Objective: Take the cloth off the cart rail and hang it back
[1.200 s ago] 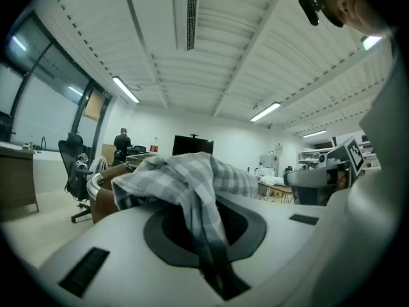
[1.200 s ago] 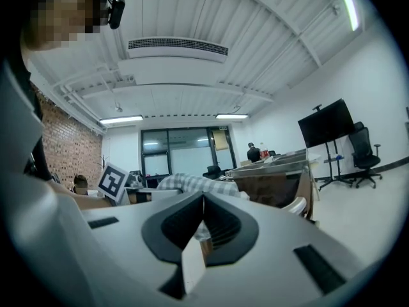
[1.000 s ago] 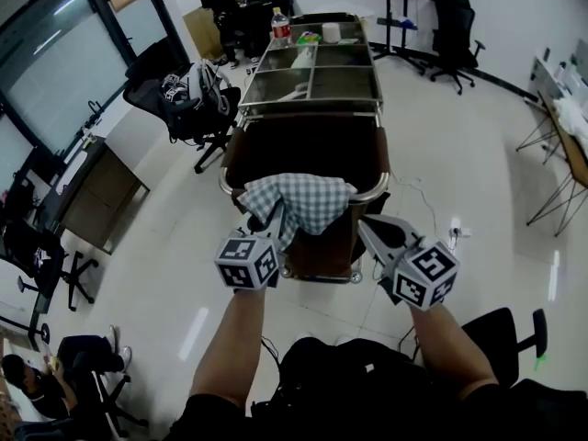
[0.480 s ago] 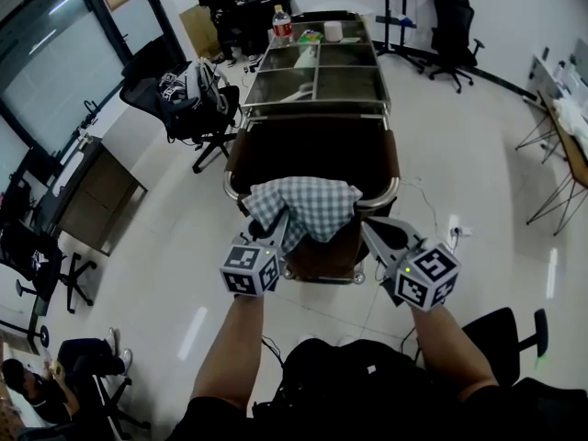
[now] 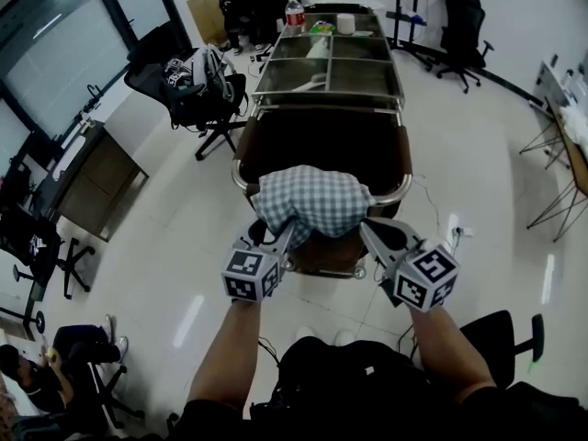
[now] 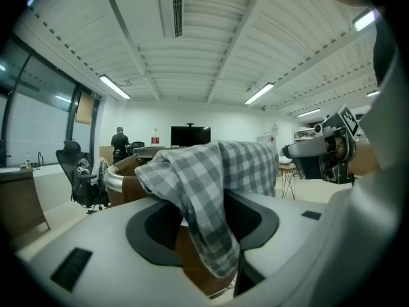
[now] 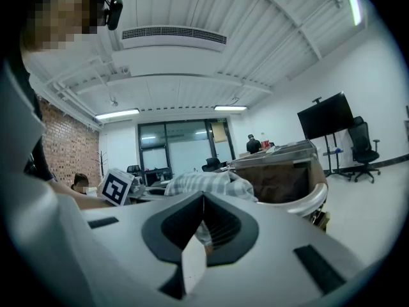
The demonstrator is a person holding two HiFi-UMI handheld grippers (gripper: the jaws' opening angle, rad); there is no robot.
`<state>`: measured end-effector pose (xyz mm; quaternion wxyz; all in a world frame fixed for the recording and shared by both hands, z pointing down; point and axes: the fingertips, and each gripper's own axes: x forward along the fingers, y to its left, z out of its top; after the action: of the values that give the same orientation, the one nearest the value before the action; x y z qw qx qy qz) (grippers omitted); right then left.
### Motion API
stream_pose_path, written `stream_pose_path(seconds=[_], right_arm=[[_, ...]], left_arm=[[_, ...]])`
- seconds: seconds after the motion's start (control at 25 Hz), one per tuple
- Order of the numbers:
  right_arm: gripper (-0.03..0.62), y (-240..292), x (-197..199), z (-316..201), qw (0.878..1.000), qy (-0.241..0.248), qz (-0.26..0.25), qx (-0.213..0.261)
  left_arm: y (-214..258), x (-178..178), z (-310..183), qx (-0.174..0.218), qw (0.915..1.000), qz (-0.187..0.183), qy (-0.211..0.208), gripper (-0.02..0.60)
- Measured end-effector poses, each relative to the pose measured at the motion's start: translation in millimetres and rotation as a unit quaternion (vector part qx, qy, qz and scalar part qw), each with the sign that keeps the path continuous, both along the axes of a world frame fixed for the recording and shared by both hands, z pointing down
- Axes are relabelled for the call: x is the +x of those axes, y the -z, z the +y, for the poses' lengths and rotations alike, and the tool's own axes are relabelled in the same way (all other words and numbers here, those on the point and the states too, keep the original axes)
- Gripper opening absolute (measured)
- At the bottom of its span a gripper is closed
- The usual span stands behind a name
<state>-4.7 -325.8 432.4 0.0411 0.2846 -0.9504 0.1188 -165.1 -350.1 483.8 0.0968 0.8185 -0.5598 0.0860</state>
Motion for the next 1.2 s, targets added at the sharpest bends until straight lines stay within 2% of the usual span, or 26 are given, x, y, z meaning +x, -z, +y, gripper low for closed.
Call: stream_pose_path(seconds=[0.72, 0.88, 1.12, 1.16, 1.2], right_arm=[[0.02, -2.5, -5.8, 28.3, 0.999, 0.042, -0.002, 0.007], [0.02, -3.6, -16.8, 38.5, 0.999, 0.051, -0.004, 0.007], [0.02, 2.1, -31.1, 61.2, 0.999, 0.049, -0.009, 0.005], [0.02, 2.3, -33.8, 63.8, 0.999, 0.044, -0.011, 0.003], [0.02, 2.6, -36.8, 66.8, 0.999, 0.038, -0.015, 0.0]], left_arm=[[4.7, -21.6, 53.9, 0.019, 0.9978, 0.002, 0.063, 0.191], [8.0, -27.1, 71.7, 0.026, 0.9974, 0.002, 0.066, 0.19], [26.0, -28.9, 104.0, 0.04, 0.9972, 0.038, 0.051, 0.19], [29.0, -29.2, 109.4, 0.043, 0.9973, 0.039, 0.046, 0.176], [31.7, -30.4, 115.3, 0.043, 0.9973, 0.041, 0.043, 0.134]])
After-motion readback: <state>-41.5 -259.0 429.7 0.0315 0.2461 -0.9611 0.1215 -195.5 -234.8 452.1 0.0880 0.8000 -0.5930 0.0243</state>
